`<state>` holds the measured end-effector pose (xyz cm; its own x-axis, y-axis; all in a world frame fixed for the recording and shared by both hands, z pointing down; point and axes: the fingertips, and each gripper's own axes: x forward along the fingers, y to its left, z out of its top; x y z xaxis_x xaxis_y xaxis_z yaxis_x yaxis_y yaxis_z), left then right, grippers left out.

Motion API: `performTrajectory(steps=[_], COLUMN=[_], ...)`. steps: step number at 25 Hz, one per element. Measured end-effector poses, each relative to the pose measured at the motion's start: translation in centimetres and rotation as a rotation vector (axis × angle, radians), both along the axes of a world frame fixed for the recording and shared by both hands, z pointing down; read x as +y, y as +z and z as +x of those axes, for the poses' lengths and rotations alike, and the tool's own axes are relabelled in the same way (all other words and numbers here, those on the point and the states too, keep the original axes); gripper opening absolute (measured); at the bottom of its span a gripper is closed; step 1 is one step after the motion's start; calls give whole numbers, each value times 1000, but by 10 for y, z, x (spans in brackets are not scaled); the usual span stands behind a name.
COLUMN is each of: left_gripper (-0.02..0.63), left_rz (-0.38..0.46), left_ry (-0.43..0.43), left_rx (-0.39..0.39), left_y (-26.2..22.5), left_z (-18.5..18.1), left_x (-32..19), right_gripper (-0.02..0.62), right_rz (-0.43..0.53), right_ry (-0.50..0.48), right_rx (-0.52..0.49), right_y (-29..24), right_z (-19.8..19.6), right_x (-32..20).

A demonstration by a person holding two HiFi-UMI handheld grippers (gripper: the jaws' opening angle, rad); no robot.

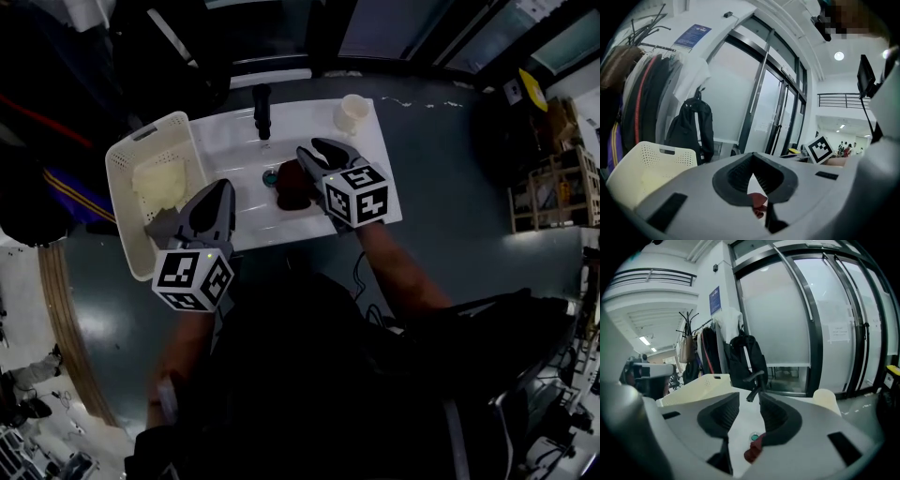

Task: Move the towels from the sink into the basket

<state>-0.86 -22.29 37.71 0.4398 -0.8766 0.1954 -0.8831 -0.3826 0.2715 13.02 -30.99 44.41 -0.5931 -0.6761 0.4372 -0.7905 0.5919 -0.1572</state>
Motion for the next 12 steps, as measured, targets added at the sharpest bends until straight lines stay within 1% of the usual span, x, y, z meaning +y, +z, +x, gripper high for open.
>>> performTrajectory(steps=[3,6,9,12], left_gripper=[3,3,3,3], left_rz=[-48,-116,-187,-239], left_ry=[-8,-18,-43,-63], left_rx=[-5,-13,-10,-27], left_y=[19,45,68,89], left_z=[12,21,27,34], left_x=[-10,-18,-20,-24], right_gripper=[167,202,261,279], right_rz=[-83,-163,-241,-300], right_ry=[-13,-42,-89,-148], right_rx=[37,80,126,196], right_y=[43,89,132,175], right_z=[7,10,12,14], right_x=[-9,-13,-11,-11])
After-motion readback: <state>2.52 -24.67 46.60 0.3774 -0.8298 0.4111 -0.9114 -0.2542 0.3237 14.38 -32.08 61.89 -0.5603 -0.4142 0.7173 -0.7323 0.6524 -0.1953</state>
